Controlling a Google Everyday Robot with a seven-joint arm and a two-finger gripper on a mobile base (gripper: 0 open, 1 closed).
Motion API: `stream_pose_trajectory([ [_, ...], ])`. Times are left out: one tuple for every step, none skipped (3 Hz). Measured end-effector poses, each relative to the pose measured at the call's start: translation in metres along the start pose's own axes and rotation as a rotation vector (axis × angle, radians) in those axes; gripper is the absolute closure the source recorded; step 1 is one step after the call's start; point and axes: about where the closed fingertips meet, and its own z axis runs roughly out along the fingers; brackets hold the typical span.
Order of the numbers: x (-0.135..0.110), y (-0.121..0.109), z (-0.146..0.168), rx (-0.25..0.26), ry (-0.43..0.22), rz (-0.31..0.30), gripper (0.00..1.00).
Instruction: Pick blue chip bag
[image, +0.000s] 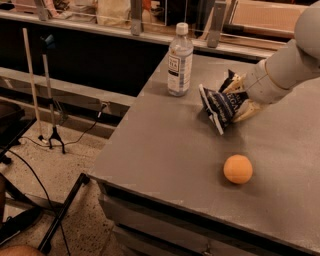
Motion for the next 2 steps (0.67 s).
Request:
stream_pose_trajectory([
  [-0.013, -0.024, -0.007, 0.053, -0.049, 0.024, 0.84],
  [-0.008, -0.044, -0.027, 0.131, -0.095, 0.101, 1.00],
])
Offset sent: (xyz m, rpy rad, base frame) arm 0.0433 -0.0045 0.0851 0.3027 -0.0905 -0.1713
